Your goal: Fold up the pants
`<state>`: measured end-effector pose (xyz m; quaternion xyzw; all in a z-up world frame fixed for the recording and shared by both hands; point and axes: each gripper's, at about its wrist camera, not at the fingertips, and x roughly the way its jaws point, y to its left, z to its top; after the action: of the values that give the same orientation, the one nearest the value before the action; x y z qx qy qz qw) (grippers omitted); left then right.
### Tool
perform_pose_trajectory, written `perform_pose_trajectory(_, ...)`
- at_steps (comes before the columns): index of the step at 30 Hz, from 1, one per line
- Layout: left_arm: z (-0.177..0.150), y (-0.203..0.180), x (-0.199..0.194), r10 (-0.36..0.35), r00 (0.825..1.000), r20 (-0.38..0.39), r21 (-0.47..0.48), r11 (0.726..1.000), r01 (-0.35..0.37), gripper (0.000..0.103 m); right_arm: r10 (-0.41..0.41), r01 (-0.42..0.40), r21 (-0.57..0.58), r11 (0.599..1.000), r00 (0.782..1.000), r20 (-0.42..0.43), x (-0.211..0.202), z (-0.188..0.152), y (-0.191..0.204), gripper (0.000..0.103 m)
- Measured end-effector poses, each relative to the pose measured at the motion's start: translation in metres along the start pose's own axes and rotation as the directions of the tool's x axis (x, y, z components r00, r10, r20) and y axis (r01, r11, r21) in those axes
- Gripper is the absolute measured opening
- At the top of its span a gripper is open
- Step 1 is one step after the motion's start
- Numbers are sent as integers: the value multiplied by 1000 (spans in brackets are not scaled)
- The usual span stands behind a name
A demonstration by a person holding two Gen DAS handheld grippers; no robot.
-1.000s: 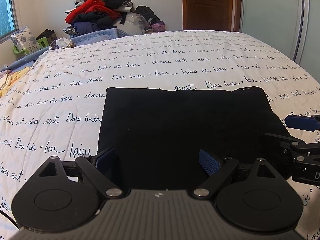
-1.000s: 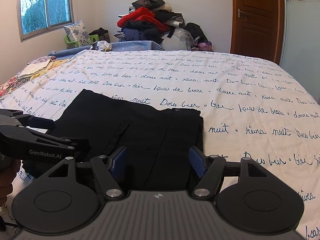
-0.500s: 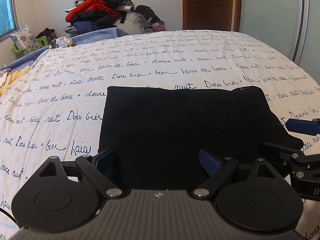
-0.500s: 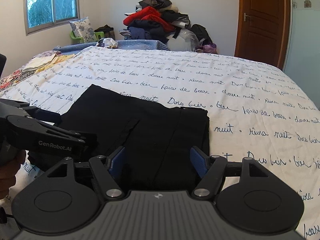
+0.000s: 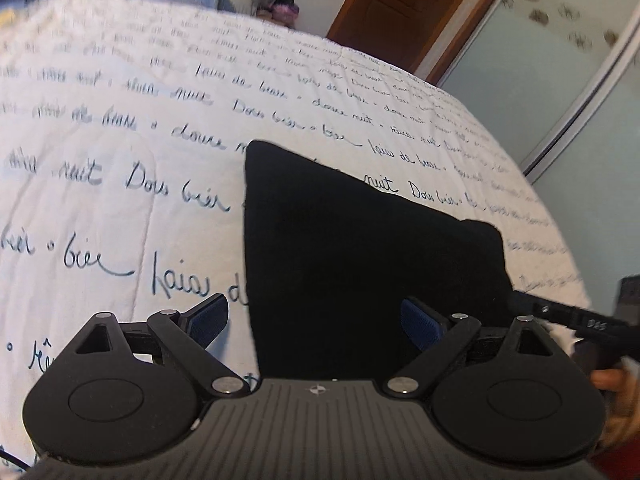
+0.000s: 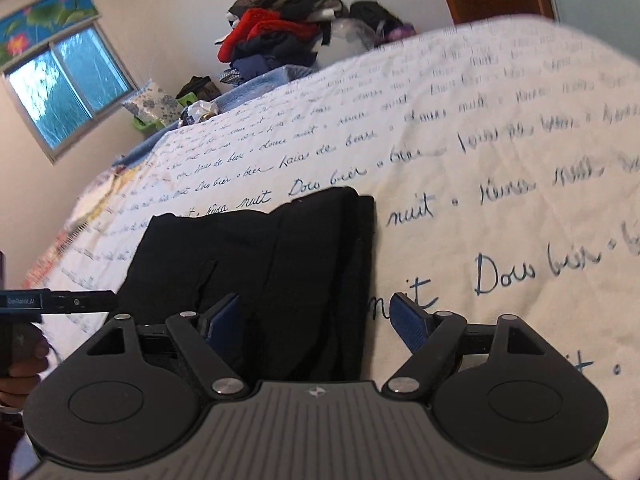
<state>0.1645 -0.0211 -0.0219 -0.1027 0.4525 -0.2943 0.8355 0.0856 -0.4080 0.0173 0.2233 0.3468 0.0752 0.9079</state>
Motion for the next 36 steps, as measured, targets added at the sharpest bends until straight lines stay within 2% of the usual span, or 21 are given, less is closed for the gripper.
perform_pose_trajectory(3,6,28,8,-125,990,-60,-85,989,119,93,92,-91,56,994,996,-20,4,5,-15,82)
perform_pose_trajectory(6,9,43,16,-222,972,-74,-146,967,209,96,180,-175,93,980,982,-49,9,10,-26,82)
perform_pose_trajectory(8,11,47,21,-272,959,-77,-172,951,255,99,272,-263,101,959,958,-89,16,14,-29,82)
perform_pose_trajectory(10,11,47,27,-324,943,-76,-195,932,304,100,317,-305,109,946,941,-119,25,18,-28,82)
perform_pose_trajectory(13,12,44,41,-396,914,-84,-230,900,369,100,407,-387,149,910,902,-143,39,25,-30,83)
perform_pose_trajectory(15,12,37,47,-394,916,-77,-229,901,368,97,458,-433,183,883,880,-128,50,30,-32,82)
perform_pose_trajectory(16,12,33,49,-385,920,-71,-222,906,362,95,465,-439,196,877,878,-114,53,33,-32,82)
perform_pose_trajectory(17,12,30,51,-369,927,-67,-215,913,348,87,461,-435,203,877,881,-104,56,34,-30,79)
perform_pose_trajectory(18,12,27,52,-346,936,-69,-205,923,326,76,446,-423,192,886,889,-99,57,34,-27,68)
perform_pose_trajectory(19,11,25,51,-316,946,-70,-192,935,298,69,412,-392,170,904,906,-103,59,34,-23,58)
perform_pose_trajectory(20,11,24,50,-288,955,-71,-179,946,271,54,365,-347,153,925,924,-111,62,32,-20,38)
perform_pose_trajectory(21,11,24,48,-262,962,-74,-168,954,247,43,346,-328,154,932,931,-112,63,29,-20,35)
perform_pose_trajectory(24,11,31,42,-246,967,-67,-170,958,232,29,336,-320,166,933,939,-75,58,23,-21,31)
perform_pose_trajectory(26,10,32,37,-236,971,-47,-165,960,225,23,303,-292,134,947,951,-65,55,22,-12,30)
perform_pose_trajectory(29,12,23,24,-212,977,4,-102,972,212,20,261,-258,65,964,964,-50,46,27,6,29)
perform_pose_trajectory(32,20,15,6,-191,979,71,-35,980,194,20,274,-274,-12,962,961,-24,38,38,26,29)
perform_pose_trajectory(36,47,12,-13,-125,980,155,40,992,120,20,286,-284,-79,955,958,15,45,61,45,29)
